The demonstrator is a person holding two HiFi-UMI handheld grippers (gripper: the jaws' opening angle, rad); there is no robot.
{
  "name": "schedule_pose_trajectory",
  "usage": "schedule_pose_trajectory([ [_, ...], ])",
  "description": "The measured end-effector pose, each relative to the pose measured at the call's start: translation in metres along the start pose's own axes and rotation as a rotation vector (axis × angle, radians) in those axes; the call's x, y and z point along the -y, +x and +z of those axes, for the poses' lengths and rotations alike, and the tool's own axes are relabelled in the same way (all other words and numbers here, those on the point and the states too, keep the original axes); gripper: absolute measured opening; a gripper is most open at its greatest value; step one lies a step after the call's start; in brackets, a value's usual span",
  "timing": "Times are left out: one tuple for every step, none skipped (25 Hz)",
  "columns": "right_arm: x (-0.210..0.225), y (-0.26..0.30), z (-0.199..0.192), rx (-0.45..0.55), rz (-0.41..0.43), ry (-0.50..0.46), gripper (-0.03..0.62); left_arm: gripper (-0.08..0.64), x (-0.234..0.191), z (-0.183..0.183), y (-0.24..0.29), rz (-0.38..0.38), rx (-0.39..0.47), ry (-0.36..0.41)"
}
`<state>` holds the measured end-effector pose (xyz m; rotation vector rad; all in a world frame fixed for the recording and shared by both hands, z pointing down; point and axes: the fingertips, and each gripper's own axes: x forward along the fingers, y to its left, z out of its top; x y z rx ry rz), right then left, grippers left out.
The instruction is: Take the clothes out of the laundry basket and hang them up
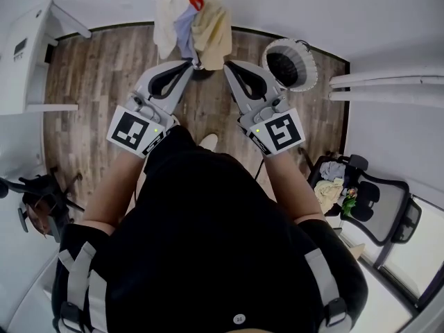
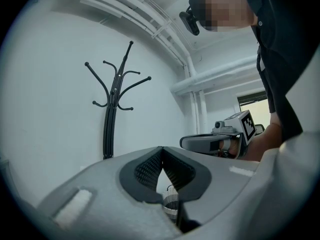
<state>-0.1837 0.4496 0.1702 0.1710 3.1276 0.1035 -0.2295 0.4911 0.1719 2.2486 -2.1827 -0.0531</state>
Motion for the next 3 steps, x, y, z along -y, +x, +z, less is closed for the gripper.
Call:
schedule_pose_trajectory([
  [0.0007, 0.0001, -0.0006, -0.002, -0.002, 0.0, -0.002, 0.0, -0.0004, -0.0009, 0.0003, 0.0, -0.002, -0.001],
  [0.0014, 0.0003, -0.0012, -0.004, -0.003, 0.0, -0.002, 0.0, -0.0007, -0.0017, 0.0007, 0.0, -0.005, -0.001],
  [0.0022, 0.0006, -0.0018, -0.006, -0.005, 0.0, -0.002, 0.0, -0.001, -0.0026, 0.001, -0.001, -0.007, -0.002],
])
